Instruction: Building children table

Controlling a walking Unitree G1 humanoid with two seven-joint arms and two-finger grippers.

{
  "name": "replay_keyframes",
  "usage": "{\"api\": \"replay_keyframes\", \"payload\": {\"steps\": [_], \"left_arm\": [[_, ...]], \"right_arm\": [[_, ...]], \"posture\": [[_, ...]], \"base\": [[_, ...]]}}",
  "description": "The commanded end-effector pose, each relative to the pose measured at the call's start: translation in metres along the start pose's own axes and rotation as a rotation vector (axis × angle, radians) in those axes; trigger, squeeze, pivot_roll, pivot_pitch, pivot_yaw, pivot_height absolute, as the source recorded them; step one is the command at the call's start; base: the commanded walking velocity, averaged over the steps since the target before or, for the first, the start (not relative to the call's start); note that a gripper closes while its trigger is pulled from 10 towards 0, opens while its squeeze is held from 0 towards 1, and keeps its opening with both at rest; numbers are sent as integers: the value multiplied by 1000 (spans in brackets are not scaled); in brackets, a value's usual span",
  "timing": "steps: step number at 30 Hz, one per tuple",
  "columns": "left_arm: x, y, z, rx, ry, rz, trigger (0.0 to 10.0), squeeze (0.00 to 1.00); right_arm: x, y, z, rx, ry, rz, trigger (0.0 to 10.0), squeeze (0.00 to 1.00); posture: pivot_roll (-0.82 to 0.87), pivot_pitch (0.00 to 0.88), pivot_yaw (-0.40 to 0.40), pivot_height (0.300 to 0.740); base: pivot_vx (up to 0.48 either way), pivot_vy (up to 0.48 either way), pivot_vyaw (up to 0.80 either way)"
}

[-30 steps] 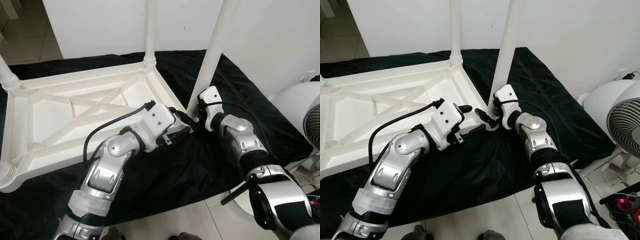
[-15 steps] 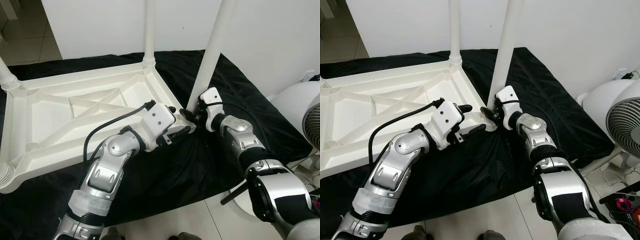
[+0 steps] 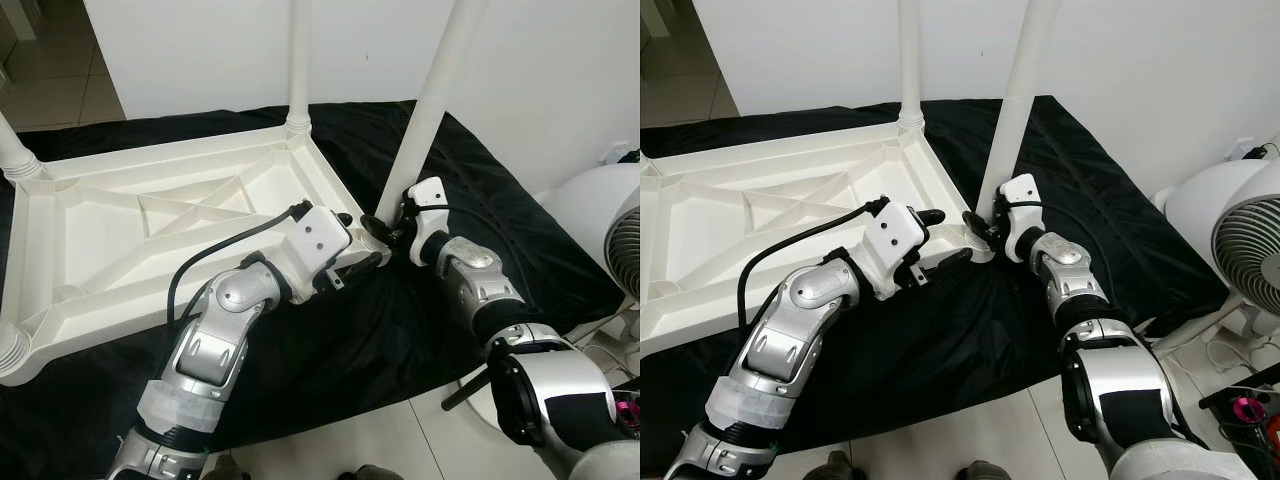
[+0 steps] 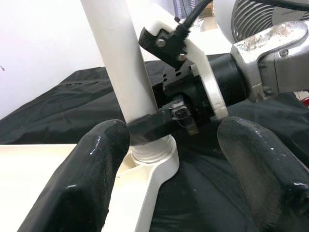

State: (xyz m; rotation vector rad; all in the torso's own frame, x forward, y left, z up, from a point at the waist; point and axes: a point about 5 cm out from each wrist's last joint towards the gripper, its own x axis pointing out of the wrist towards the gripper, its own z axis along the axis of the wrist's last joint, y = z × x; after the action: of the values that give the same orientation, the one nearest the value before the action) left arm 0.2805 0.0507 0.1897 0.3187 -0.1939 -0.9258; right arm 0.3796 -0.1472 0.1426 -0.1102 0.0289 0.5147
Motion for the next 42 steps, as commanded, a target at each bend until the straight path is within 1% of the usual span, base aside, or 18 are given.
{"api": "replay_keyframes", "payload": {"steps": [1,3,5,8,12,13,14,15,16,17,19,20,25,30,36,37,38,42], "left_arm": [[0,1,1,2,-1,67,10000,0],[0,1,1,0,-1,64,10000,0],[0,0,1,0,-1,63,10000,0],[0,0,1,0,-1,60,10000,0],[1,-1,1,-2,-1,60,10000,0],[0,-1,1,-3,-1,59,10000,0],[0,-1,1,-3,-1,59,10000,0],[0,-1,0,-5,-1,58,10000,0],[0,-1,0,-5,-1,58,10000,0],[0,-2,0,-6,-2,58,10000,0],[0,-2,0,-6,-2,58,10000,0],[0,-1,0,-7,-2,58,10000,0],[-5,-3,-9,27,36,57,10000,0],[-8,-1,-11,23,39,58,10000,0],[-12,-3,-12,-55,24,-11,10000,0],[-14,-5,-11,-75,15,-46,10000,686],[-15,-6,-11,-97,10,-63,10000,1000],[-17,-8,-10,-116,6,-95,10000,1000]], "right_arm": [[-2,2,-14,65,46,-95,10000,0],[5,14,-14,137,29,-204,10000,0],[6,17,-15,151,30,-228,10000,0],[9,25,-14,226,27,-357,10000,0],[10,30,-13,224,14,-410,10000,0],[10,40,-11,226,-4,-472,10000,0],[10,40,-11,226,-4,-472,10000,0],[10,53,-9,234,-25,-525,10000,0],[10,53,-9,234,-25,-525,10000,0],[10,66,-5,222,-54,-534,10000,0],[10,66,-5,222,-54,-534,10000,0],[8,74,-3,217,-69,-524,10000,0],[-9,70,-2,185,-74,-533,10000,0],[-18,68,-6,175,-65,-547,10000,0],[-34,69,-13,171,-53,-563,10000,0],[-40,71,-16,179,-47,-565,10000,1000],[-42,72,-17,194,-51,-544,10000,1000],[-47,73,-15,203,-69,-533,10000,1000]], "posture": [[-12,8,-23,740],[-17,11,-21,740],[-17,11,-21,740],[-19,12,-20,740],[-20,14,-19,740],[-21,15,-20,740],[-21,15,-20,740],[-21,14,-20,740],[-21,14,-20,740],[-19,16,-23,740],[-19,16,-23,740],[-19,16,-23,740],[-21,20,-32,740],[-21,20,-32,740],[-28,18,-42,740],[-37,14,-36,740],[-37,14,-36,740],[-37,14,-36,740]], "base": [[0,0,0],[0,0,0],[0,0,0],[0,0,0],[0,0,0],[0,0,0],[0,0,0],[0,0,0],[0,0,0],[0,0,0],[0,0,0],[0,0,0],[0,0,0],[0,0,0],[0,0,0],[0,0,0],[0,0,0],[0,0,0]]}}
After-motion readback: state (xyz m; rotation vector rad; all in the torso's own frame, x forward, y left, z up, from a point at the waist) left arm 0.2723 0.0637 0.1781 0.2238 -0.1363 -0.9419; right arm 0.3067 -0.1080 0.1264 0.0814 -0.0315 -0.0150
